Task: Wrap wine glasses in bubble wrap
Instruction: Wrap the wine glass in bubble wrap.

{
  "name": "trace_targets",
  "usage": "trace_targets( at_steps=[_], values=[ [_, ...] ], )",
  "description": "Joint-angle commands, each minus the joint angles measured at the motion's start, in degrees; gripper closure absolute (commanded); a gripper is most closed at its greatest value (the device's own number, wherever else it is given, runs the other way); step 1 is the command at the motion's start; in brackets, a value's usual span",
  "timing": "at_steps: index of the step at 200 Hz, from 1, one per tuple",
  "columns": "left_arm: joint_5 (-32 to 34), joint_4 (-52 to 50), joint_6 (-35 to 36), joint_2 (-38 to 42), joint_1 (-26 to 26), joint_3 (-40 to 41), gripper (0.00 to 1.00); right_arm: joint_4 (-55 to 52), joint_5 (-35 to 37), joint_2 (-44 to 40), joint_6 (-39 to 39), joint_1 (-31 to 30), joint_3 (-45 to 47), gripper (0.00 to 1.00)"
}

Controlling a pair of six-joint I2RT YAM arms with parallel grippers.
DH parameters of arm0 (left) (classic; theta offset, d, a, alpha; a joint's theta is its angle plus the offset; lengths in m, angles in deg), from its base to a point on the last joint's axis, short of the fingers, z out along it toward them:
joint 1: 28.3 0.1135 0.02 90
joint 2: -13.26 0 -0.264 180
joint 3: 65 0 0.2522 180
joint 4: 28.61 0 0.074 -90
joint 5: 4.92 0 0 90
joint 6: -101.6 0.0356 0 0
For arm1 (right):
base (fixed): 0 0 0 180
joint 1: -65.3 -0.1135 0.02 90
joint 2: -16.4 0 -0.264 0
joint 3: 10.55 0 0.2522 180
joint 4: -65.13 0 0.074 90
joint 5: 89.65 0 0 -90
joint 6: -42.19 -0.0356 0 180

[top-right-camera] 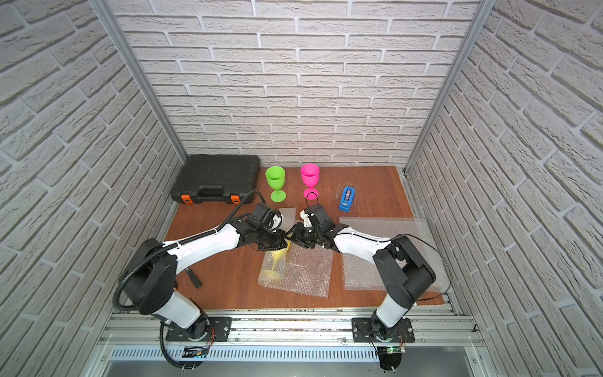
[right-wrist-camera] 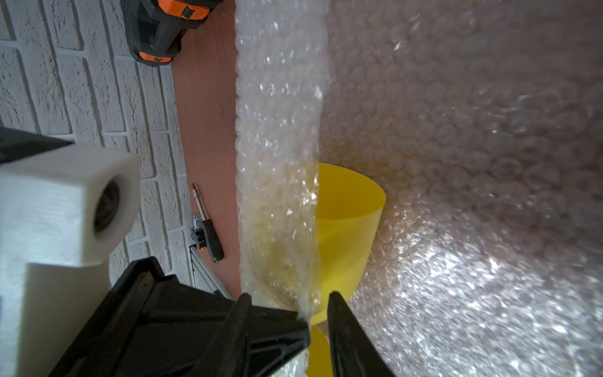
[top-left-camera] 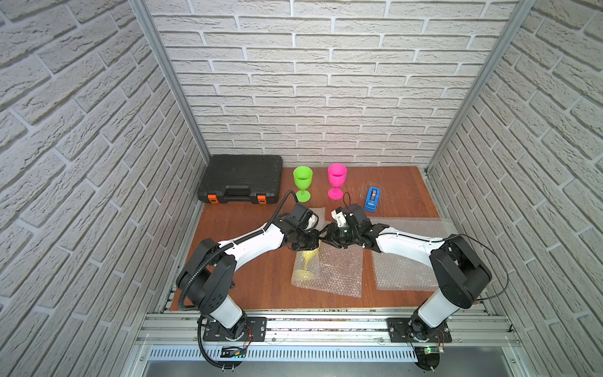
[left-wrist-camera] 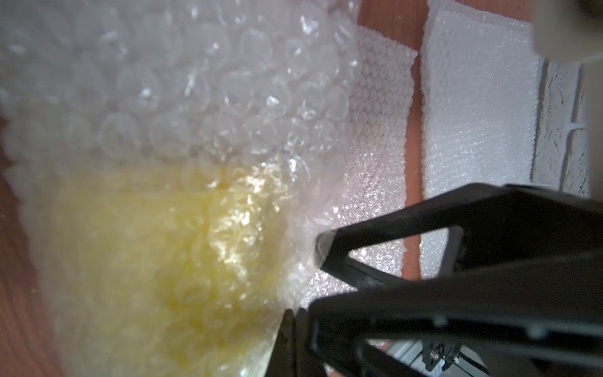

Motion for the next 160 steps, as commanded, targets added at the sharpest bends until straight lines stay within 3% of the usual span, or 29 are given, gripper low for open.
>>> trace_targets(
  at_steps=[1,27,71,99,133,160],
  values=[
    [-1.28,1.13,0.26,0.07,-0.20,-0.87,1.00,5.76,-1.71,1.64,-2.06,-0.10,0.67,0.62],
    [-1.52,1.82,-0.17,0.97,-0.26,0.11,1.00,8.15,-1.91,3.08,-2.99,-0.08,1.39,0.67],
    [-1.06,1.05,-0.35,2.28,-0.19,0.59,1.00,6.98,-1.11,3.00,-1.96,-0.10,2.56,0.87],
    [2.03,-1.83,0.04,4.36,-0.09,-0.35,0.77,1.21,0.52,1.97,1.57,-0.01,2.30,0.97],
    [7.21,-7.35,0.85,6.56,0.48,-2.97,0.46,-3.93,1.79,1.66,4.83,0.34,1.80,0.98],
    [13.10,-14.48,2.53,5.84,0.67,-6.34,0.30,-5.48,1.79,2.29,5.75,0.49,1.75,0.97]
  ],
)
